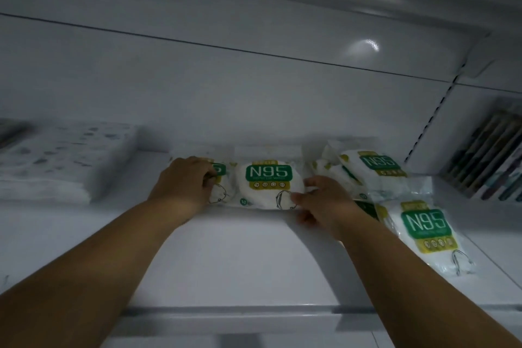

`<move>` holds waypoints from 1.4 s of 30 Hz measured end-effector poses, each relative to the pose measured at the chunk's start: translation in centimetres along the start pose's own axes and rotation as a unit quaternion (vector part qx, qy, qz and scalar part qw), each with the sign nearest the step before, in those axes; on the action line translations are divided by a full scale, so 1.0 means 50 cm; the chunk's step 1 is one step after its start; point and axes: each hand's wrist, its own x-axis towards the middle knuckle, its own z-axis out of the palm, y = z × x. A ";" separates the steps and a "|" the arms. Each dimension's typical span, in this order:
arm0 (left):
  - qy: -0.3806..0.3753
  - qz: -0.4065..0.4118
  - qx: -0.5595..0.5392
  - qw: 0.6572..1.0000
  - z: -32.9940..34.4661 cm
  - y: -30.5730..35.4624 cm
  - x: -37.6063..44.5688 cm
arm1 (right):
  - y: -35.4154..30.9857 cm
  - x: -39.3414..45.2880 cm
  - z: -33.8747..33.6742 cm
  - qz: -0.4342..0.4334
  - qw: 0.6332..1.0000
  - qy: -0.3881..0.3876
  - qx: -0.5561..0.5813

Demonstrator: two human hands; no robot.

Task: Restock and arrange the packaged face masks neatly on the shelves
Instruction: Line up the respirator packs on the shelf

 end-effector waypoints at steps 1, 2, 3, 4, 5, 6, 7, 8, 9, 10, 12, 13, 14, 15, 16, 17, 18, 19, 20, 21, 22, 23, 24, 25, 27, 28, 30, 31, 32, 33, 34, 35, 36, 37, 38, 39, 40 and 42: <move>0.004 0.003 -0.001 1.000 0.007 -0.005 -0.002 | -0.006 -0.002 0.001 -0.005 0.990 0.013 -0.142; 0.008 0.007 0.000 1.000 0.012 -0.009 -0.003 | -0.009 -0.007 0.005 -0.023 0.957 0.038 -0.287; 0.010 0.010 0.005 1.000 0.016 -0.011 -0.002 | -0.010 -0.016 0.012 -0.063 0.911 0.082 -0.399; 0.012 0.014 0.014 1.000 0.017 -0.012 -0.001 | -0.013 -0.029 0.024 -0.121 0.872 0.128 -0.457; 0.013 0.017 0.021 1.000 0.018 -0.011 0.000 | -0.016 -0.038 0.041 -0.186 0.845 0.159 -0.476; 0.017 0.021 0.024 0.999 0.020 -0.009 0.000 | -0.021 -0.041 0.059 -0.239 0.833 0.153 -0.475; 0.018 0.025 0.025 0.999 0.020 -0.008 0.000 | -0.027 -0.038 0.079 -0.272 0.832 0.115 -0.470; 0.019 0.027 0.026 0.999 0.020 -0.008 -0.002 | -0.029 -0.028 0.102 -0.287 0.835 0.068 -0.464; 0.020 0.029 0.026 0.999 0.020 -0.009 -0.003 | -0.027 -0.014 0.123 -0.286 0.839 0.031 -0.462; 0.021 0.032 0.027 0.999 0.021 -0.011 -0.004 | -0.024 -0.001 0.137 -0.279 0.843 0.011 -0.460; 0.020 0.034 0.026 0.999 0.020 -0.013 -0.004 | -0.019 0.022 0.142 -0.276 0.849 0.003 -0.451; 0.016 0.034 0.026 0.999 0.019 -0.011 -0.004 | -0.016 0.029 0.138 -0.278 0.847 0.004 -0.453; 0.014 0.035 0.025 0.999 0.019 -0.008 -0.003 | -0.011 0.035 0.132 -0.281 0.845 0.005 -0.456; 0.013 0.035 0.025 0.999 0.018 -0.006 -0.001 | -0.009 0.037 0.126 -0.283 0.842 0.008 -0.460; 0.013 0.035 0.028 0.999 0.018 -0.005 0.000 | -0.008 0.038 0.123 -0.284 0.841 0.009 -0.461; 0.013 0.036 0.033 0.999 0.018 -0.006 0.001 | -0.011 0.036 0.122 -0.283 0.841 0.007 -0.460; 0.013 0.038 0.035 0.999 0.020 -0.007 0.001 | -0.012 0.031 0.123 -0.281 0.844 0.003 -0.456; 0.015 0.042 0.036 0.998 0.021 -0.008 0.000 | -0.017 0.026 0.126 -0.278 0.848 0.000 -0.451; 0.022 0.051 0.032 0.998 0.022 -0.006 -0.003 | -0.023 0.021 0.128 -0.273 0.854 -0.001 -0.442; 0.035 0.071 0.025 0.997 0.023 -0.002 -0.007 | -0.031 0.014 0.127 -0.271 0.862 0.004 -0.429; 0.049 0.099 0.014 0.994 0.026 0.004 -0.013 | -0.039 0.007 0.125 -0.270 0.869 0.016 -0.415; 0.062 0.128 0.004 0.990 0.031 0.013 -0.017 | -0.046 -0.003 0.119 -0.267 0.874 0.032 -0.404; 0.071 0.162 -0.002 0.984 0.037 0.025 -0.023 | -0.052 -0.014 0.110 -0.262 0.880 0.044 -0.394; 0.075 0.196 -0.005 0.978 0.043 0.038 -0.028 | -0.057 -0.023 0.098 -0.256 0.885 0.053 -0.385; 0.065 0.244 -0.004 0.968 0.049 0.072 -0.044 | -0.062 -0.036 0.063 -0.250 0.887 0.074 -0.380; 0.063 0.262 -0.005 0.963 0.050 0.089 -0.051 | -0.066 -0.041 0.040 -0.245 0.887 0.086 -0.382; 0.062 0.280 -0.015 0.958 0.052 0.122 -0.056 | -0.073 -0.045 -0.012 -0.232 0.884 0.118 -0.388; 0.057 0.278 -0.027 0.959 0.049 0.141 -0.056 | -0.075 -0.047 -0.040 -0.227 0.881 0.134 -0.392; 0.054 0.277 -0.037 0.959 0.048 0.161 -0.054 | -0.073 -0.048 -0.067 -0.219 0.880 0.146 -0.395; 0.057 0.281 -0.046 0.957 0.050 0.183 -0.050 | -0.068 -0.049 -0.092 -0.214 0.878 0.154 -0.399; 0.058 0.283 -0.050 0.956 0.051 0.207 -0.046 | -0.062 -0.049 -0.116 -0.204 0.877 0.157 -0.405; 0.054 0.281 -0.052 0.957 0.052 0.231 -0.043 | -0.054 -0.048 -0.137 -0.192 0.875 0.158 -0.415; 0.043 0.275 -0.058 0.959 0.056 0.255 -0.041 | -0.043 -0.045 -0.156 -0.176 0.870 0.158 -0.432; 0.032 0.269 -0.069 0.960 0.062 0.277 -0.040 | -0.031 -0.040 -0.172 -0.158 0.864 0.156 -0.452; 0.019 0.259 -0.080 0.962 0.070 0.299 -0.041 | -0.020 -0.033 -0.188 -0.138 0.859 0.152 -0.469; 0.006 0.246 -0.088 0.965 0.080 0.318 -0.041 | -0.008 -0.024 -0.199 -0.120 0.858 0.145 -0.478; -0.007 0.230 -0.098 0.968 0.090 0.337 -0.041 | 0.003 -0.014 -0.207 -0.107 0.861 0.137 -0.479; -0.032 0.178 -0.146 0.972 0.111 0.377 -0.039 | 0.022 0.004 -0.215 -0.103 0.865 0.135 -0.473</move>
